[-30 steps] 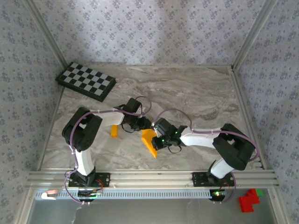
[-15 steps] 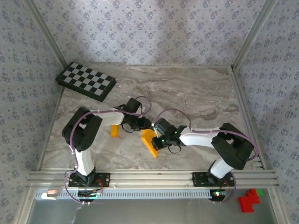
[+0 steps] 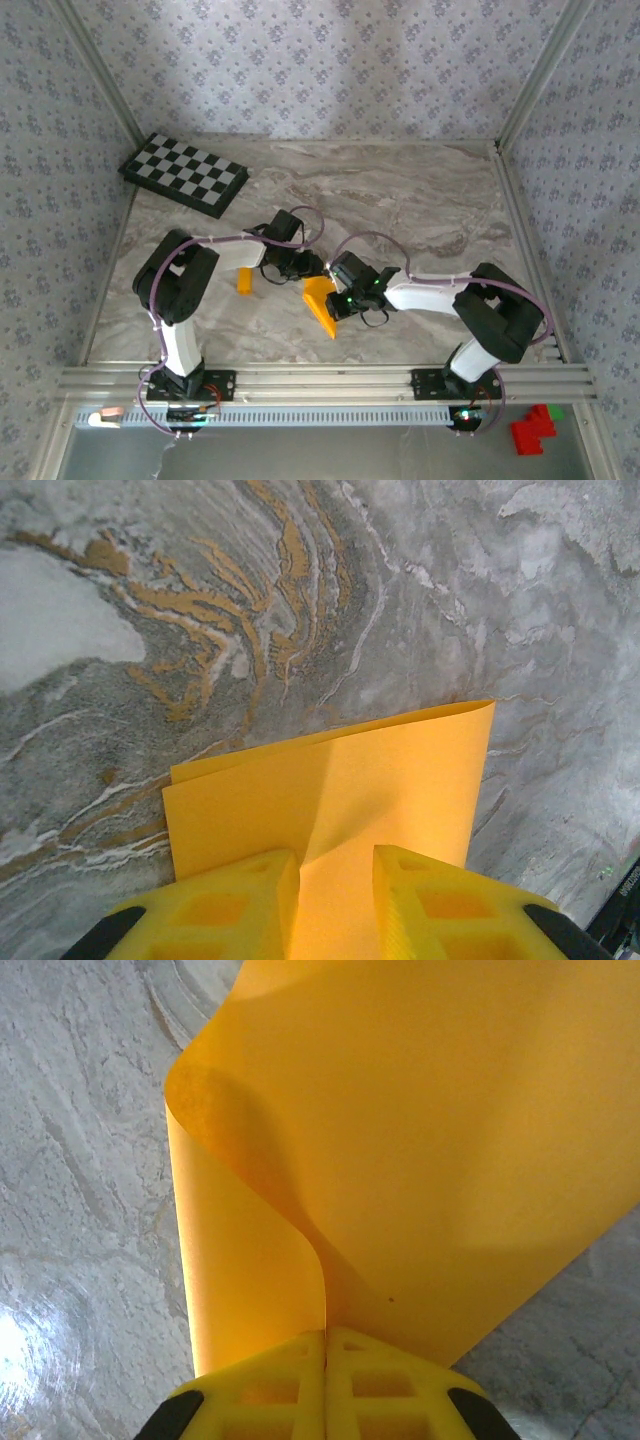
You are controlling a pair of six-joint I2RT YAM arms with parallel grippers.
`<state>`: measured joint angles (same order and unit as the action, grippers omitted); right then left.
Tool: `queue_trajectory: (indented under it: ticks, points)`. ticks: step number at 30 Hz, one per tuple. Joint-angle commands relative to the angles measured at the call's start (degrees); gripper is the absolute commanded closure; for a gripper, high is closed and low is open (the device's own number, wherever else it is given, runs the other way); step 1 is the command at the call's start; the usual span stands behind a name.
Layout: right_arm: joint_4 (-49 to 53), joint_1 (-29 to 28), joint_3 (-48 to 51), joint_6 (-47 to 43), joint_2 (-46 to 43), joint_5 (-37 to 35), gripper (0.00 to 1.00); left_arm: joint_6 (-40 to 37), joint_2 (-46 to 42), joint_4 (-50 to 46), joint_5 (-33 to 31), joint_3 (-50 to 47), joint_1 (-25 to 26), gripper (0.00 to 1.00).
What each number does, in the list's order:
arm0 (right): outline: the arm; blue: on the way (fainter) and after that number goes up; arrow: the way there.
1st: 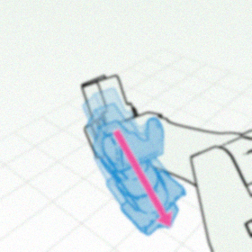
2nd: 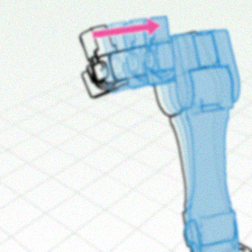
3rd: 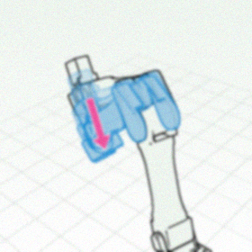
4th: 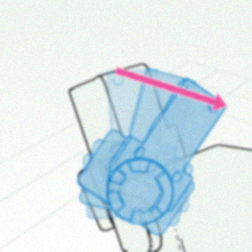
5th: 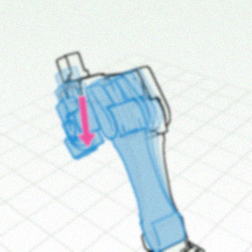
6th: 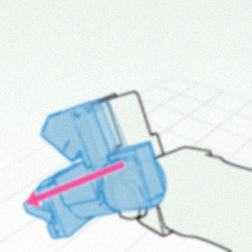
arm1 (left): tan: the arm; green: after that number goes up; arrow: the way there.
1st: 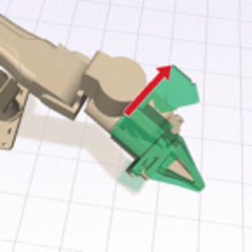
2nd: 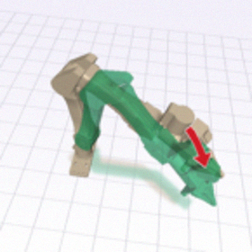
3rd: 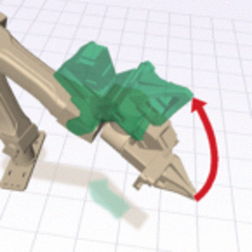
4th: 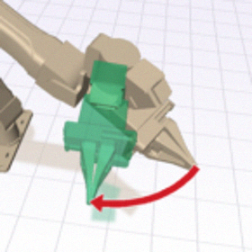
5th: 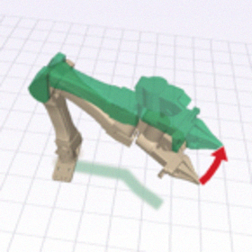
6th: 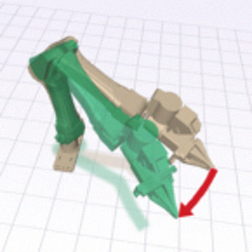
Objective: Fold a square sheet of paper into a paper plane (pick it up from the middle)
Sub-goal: Third fold the triangle at the center of the table.
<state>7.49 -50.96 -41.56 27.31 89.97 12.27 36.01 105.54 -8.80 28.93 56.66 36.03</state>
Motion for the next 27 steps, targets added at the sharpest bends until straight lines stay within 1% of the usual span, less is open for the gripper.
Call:
queue_trajectory:
  ticks: [1, 15, 27]
  points:
    - [1.17, 0.25, -1.24, -1.21, 0.51, -0.67, 0.93, -1.03, 2.04, -2.19, -2.39, -1.86, 0.26, 0.73]
    - [1.17, -0.28, -1.09, -1.05, 2.54, -0.84, 0.93, -0.95, 2.13, -2.05, -2.21, -1.75, 0.26, 0.73]
    - [1.64, -0.46, 1.60, 0.02, 2.49, -2.38, 0.94, -1.20, 1.28, -3.99, -2.21, 0.52, 0.26, 0.73]
